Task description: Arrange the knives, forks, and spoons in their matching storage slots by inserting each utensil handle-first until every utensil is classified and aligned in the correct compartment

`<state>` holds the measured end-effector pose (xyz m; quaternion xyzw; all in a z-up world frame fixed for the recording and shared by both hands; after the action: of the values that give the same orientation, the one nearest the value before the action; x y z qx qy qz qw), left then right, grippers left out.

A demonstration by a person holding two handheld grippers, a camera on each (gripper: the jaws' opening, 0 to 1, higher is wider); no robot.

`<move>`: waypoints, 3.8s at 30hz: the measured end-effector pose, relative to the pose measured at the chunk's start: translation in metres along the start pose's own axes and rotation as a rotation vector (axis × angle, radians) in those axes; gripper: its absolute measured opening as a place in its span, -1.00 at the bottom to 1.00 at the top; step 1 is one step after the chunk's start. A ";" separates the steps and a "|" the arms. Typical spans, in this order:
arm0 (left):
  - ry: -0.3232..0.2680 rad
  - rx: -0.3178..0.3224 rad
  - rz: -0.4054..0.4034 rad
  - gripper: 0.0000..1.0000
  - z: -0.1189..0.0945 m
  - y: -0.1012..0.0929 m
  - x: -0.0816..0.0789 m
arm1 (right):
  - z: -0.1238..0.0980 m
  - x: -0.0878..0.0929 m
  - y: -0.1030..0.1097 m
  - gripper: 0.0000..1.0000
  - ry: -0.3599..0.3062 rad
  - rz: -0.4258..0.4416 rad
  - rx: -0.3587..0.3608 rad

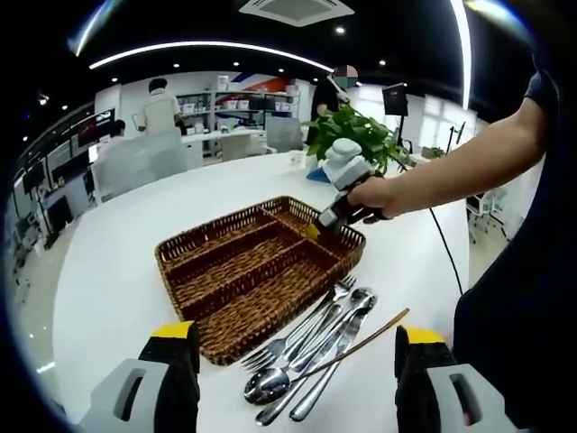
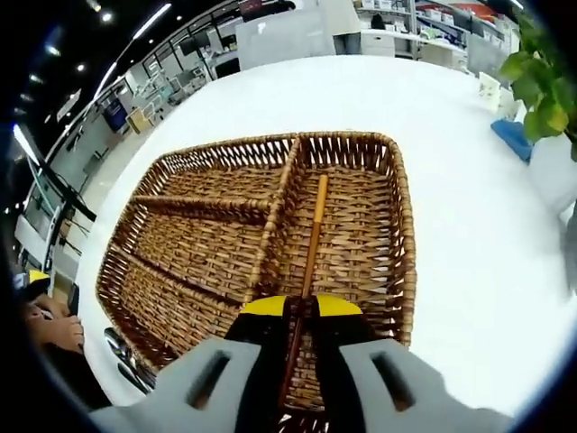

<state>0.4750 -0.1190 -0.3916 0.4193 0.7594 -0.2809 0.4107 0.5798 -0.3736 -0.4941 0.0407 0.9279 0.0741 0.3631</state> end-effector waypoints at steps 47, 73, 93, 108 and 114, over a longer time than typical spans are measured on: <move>-0.031 0.034 0.010 0.91 -0.009 -0.007 0.009 | -0.172 0.026 0.101 0.85 -0.439 -0.456 -0.272; -0.020 0.011 -0.003 0.78 -0.019 -0.007 0.023 | -0.151 0.078 0.122 0.17 -0.267 -0.613 -0.418; 0.036 0.051 0.030 0.41 -0.020 -0.015 0.035 | -0.105 0.160 0.137 -0.67 0.080 -0.791 -0.591; 0.105 0.153 0.118 0.13 -0.002 -0.028 0.042 | -0.091 0.173 0.137 -0.83 0.169 -0.819 -0.617; 0.165 0.216 0.178 0.06 0.009 -0.034 0.052 | -0.089 0.176 0.137 -0.84 0.178 -0.826 -0.611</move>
<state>0.4329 -0.1220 -0.4380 0.5481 0.7157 -0.2882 0.3229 0.3930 -0.2249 -0.5240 -0.4431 0.8299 0.1950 0.2772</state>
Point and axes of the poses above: the point that each gripper's makers call its tool centre point, and the gripper's own axes: z roughly forward along the fingers, y roughly to its left, x roughly out of its underside, the point moved 1 cm from there along -z, roughly backward along the fingers, and after that the axes turned 6 degrees about -y, right-handed, at the moved point
